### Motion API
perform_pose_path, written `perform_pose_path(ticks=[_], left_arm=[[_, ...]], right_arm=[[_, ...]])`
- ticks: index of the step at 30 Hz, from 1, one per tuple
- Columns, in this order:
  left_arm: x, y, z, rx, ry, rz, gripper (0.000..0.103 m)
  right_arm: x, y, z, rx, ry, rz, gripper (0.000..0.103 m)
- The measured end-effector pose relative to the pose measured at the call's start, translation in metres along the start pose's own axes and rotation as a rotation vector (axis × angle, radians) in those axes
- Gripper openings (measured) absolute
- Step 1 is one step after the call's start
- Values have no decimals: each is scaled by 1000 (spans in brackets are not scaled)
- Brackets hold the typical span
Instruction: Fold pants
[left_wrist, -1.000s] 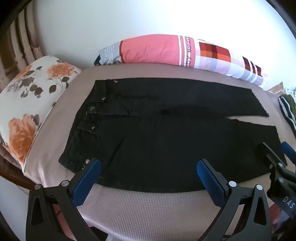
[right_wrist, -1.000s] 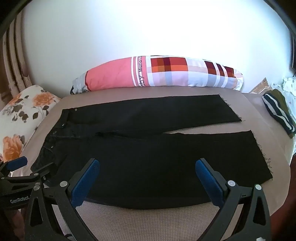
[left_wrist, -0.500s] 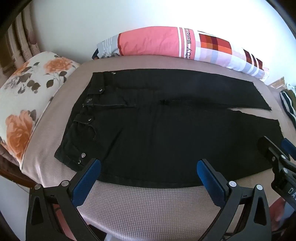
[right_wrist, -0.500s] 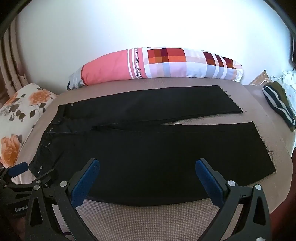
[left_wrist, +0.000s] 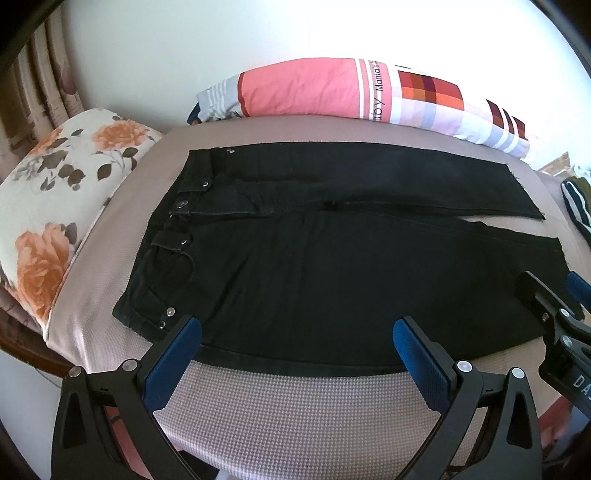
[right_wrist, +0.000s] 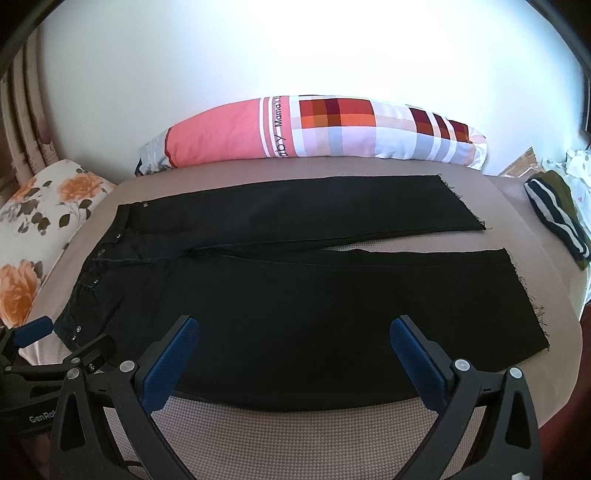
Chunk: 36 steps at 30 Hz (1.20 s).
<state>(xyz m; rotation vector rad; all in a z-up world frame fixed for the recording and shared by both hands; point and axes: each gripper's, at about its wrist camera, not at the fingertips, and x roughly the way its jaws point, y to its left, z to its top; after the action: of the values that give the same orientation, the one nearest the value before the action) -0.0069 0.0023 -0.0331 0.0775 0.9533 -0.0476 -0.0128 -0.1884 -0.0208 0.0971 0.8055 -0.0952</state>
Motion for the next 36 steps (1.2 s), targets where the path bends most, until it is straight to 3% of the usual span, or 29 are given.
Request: perform_pose_path(ticks=[12, 36], left_arm=[[-7, 0, 0, 3, -44, -11, 103], [0, 3, 2, -17, -30, -4, 103]], right_arm=[[-2, -1, -2, -3, -7, -13, 103], [-1, 1, -3, -32, -2, -42, 103]])
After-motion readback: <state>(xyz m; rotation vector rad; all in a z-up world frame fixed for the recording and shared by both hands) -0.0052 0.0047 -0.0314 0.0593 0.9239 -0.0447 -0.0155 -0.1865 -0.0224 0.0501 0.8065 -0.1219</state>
